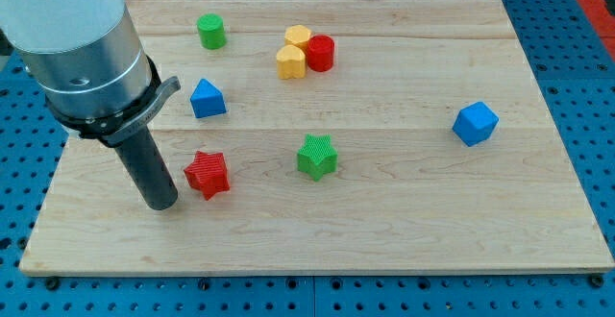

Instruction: Push the red star into the green star

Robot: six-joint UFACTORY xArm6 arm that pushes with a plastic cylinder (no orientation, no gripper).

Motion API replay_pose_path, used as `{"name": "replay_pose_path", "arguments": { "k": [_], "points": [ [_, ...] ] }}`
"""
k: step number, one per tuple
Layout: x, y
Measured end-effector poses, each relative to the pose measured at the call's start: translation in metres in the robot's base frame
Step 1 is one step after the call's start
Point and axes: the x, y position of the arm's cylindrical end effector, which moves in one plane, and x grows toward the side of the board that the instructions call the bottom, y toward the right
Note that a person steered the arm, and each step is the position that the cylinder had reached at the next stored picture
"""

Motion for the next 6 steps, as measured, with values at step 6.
{"name": "replay_pose_path", "arguments": {
  "k": [6],
  "points": [
    [-0.026, 0.074]
  ]
}}
